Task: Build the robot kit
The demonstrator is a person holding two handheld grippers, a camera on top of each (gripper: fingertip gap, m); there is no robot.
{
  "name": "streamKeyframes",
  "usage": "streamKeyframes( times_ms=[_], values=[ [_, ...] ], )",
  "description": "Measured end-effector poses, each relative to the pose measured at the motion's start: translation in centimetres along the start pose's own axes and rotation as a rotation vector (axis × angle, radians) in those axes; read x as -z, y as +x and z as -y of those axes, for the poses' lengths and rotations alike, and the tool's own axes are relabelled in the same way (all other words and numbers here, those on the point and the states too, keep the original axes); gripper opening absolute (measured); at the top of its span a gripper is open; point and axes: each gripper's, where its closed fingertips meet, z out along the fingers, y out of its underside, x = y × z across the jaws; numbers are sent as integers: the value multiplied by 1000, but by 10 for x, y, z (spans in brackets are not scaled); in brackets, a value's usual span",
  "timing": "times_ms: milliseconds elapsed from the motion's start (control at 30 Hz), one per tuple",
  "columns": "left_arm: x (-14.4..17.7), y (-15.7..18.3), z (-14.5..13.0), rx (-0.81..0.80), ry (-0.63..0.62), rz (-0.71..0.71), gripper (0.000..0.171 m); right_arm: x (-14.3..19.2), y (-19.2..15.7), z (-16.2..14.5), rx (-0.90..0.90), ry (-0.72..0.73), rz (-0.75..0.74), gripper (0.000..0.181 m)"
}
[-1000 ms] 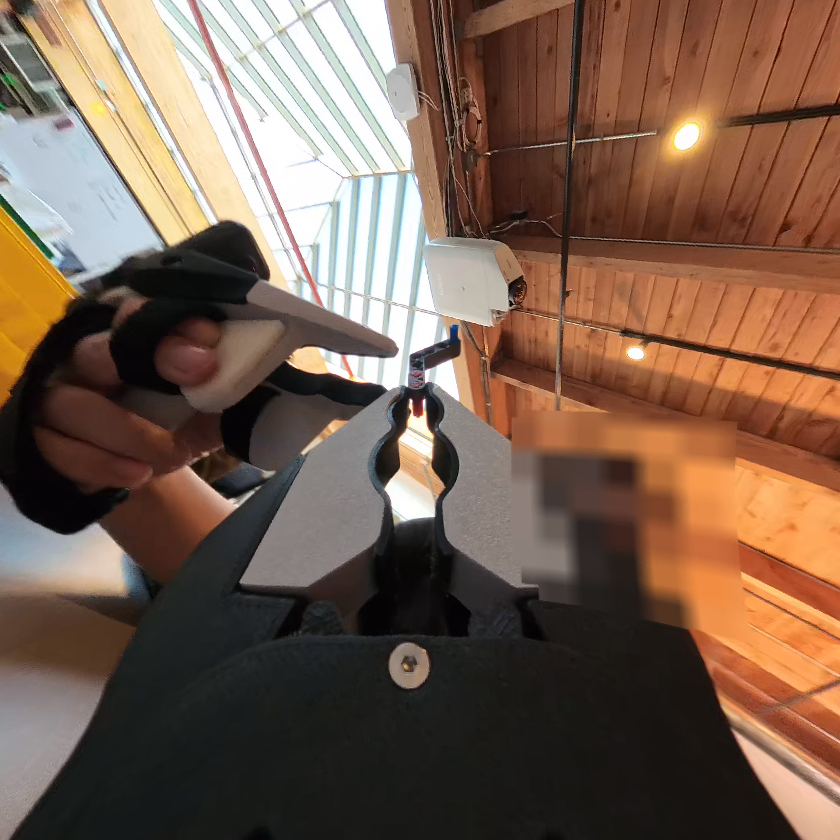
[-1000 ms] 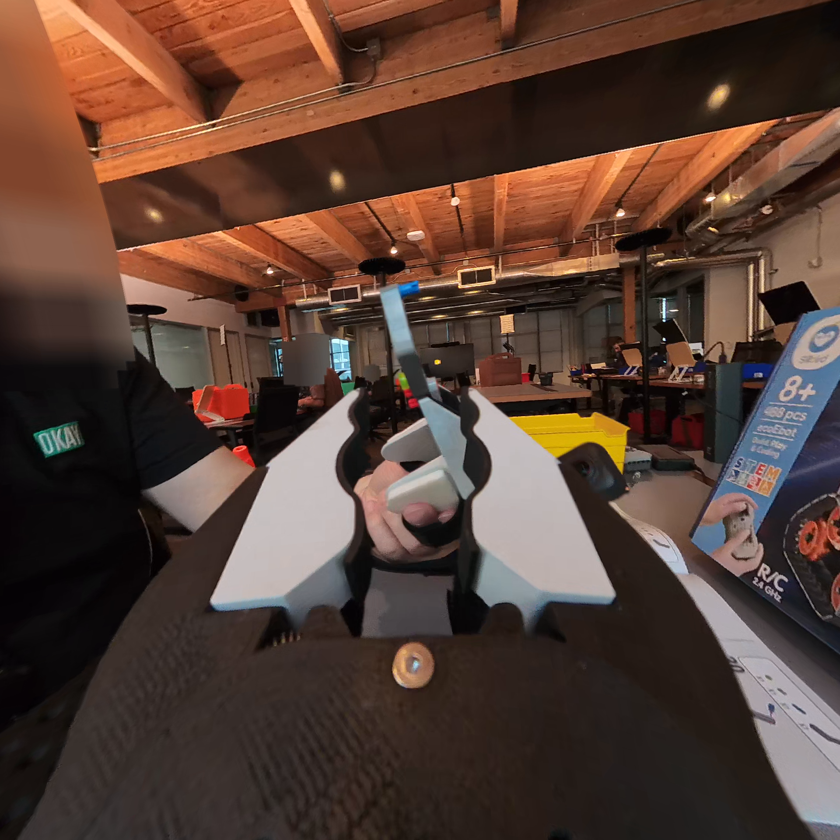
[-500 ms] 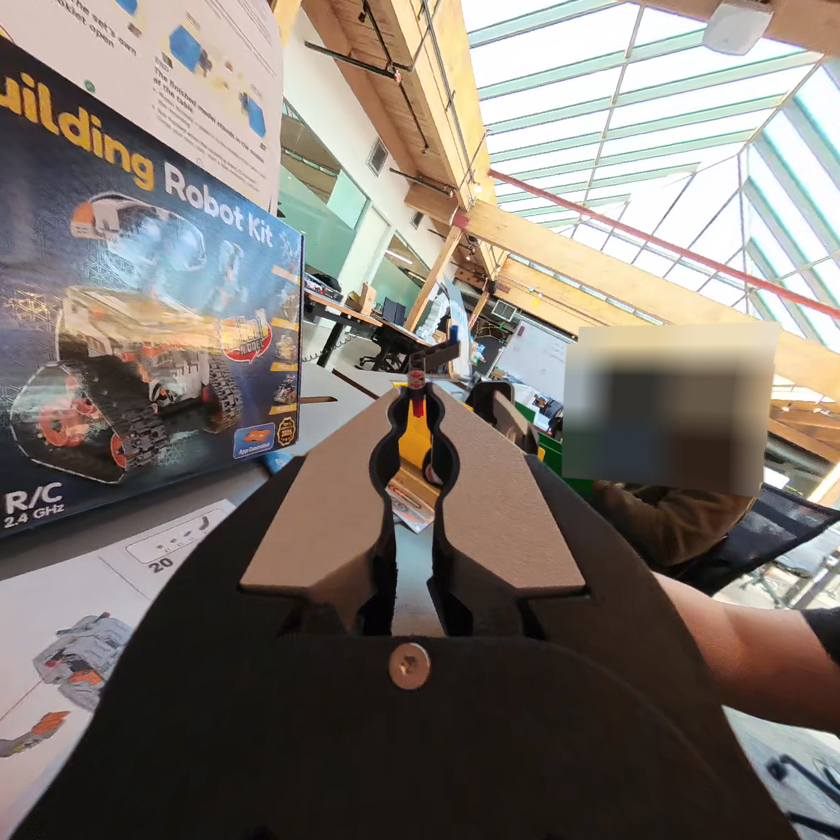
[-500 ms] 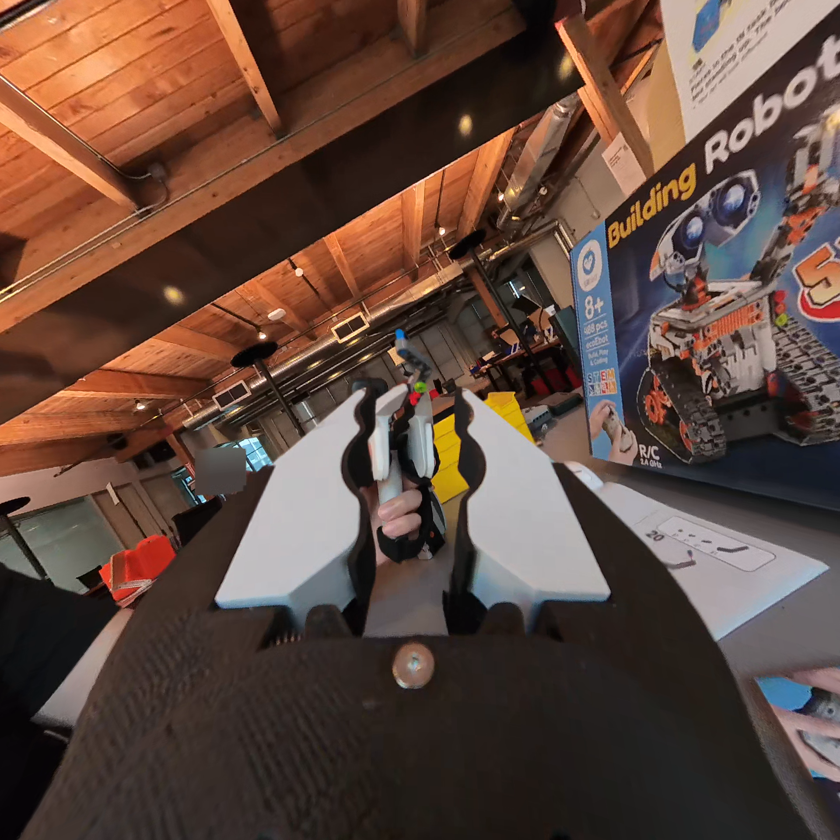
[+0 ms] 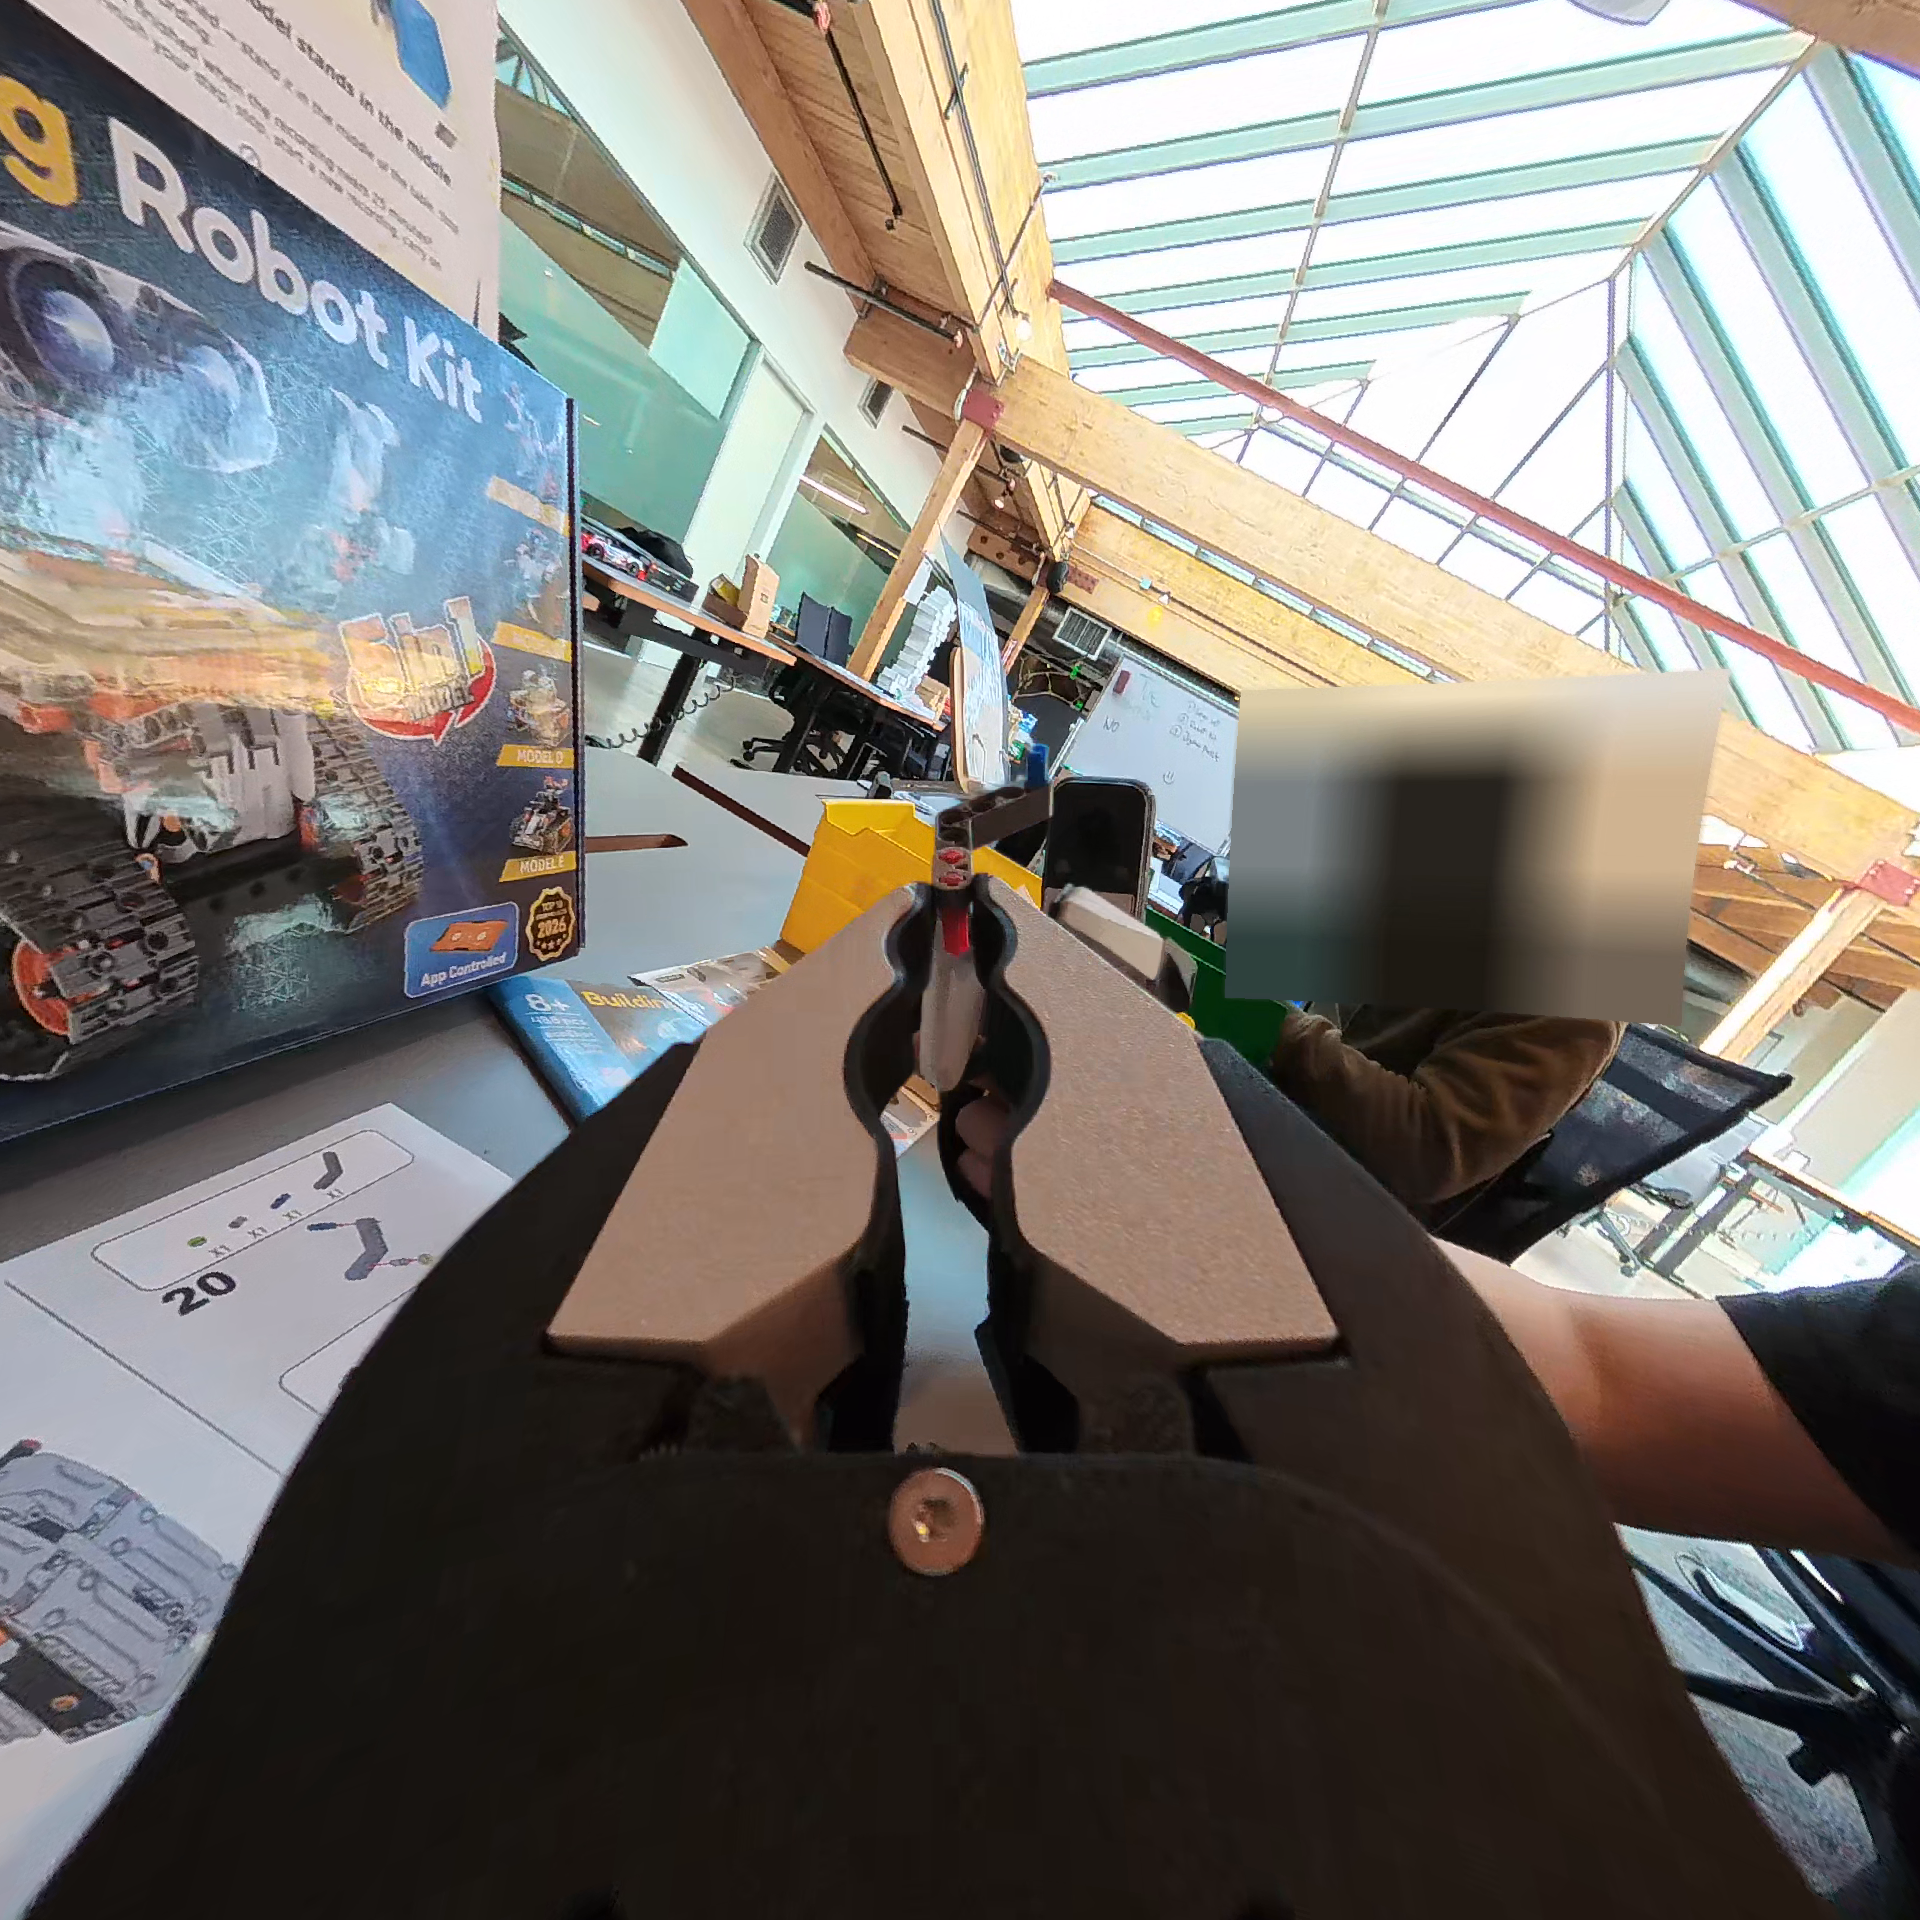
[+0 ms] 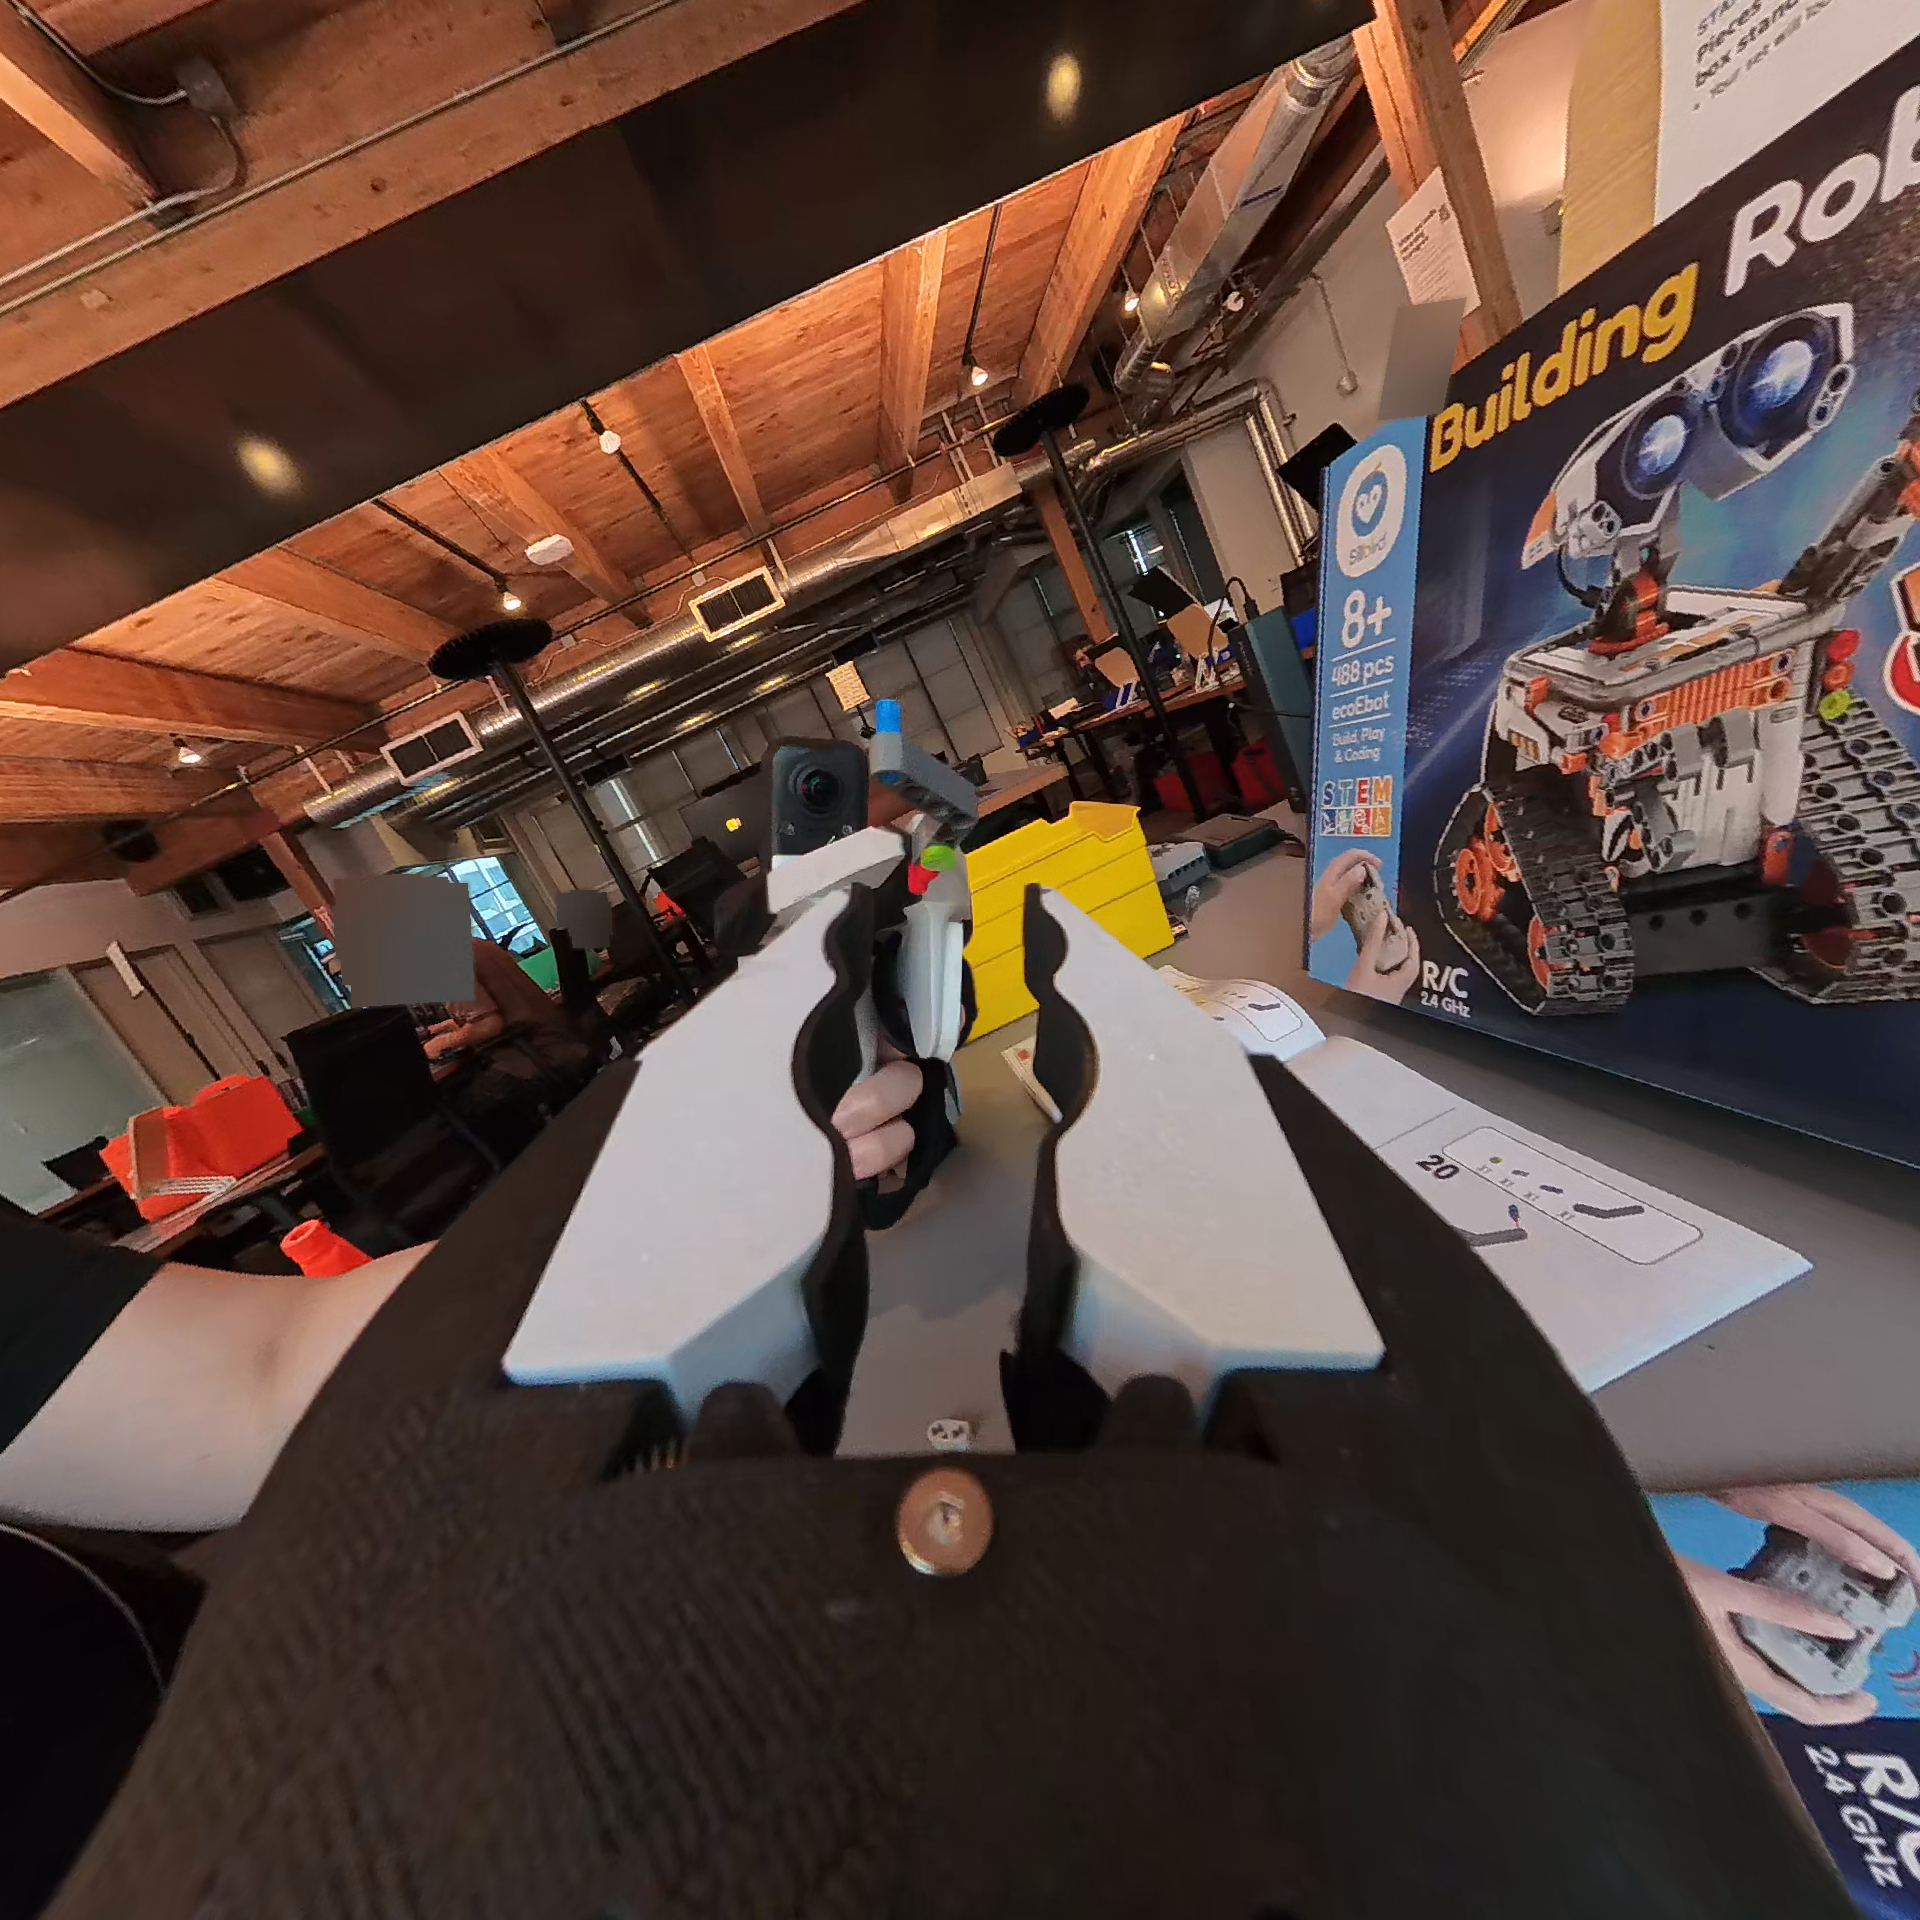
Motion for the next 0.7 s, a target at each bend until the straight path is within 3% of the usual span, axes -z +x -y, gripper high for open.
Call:
streamKeyframes(
  times_ms=[400,467,633,700],
  values=[
    [-14,8,-22,166,-69,-115,4,-3,-5,1,-27,21,24,28],
    [-17,9,-27,166,-87,-118,4,-3,-6,0,-43,15,33,14],
    [-20,24,-37,179,-154,-218,4,2,-6,0,-142,-17,66,9],
    [-21,25,-41,202,-198,-230,13,4,-7,-2,-150,-50,84,9]
  ],
)
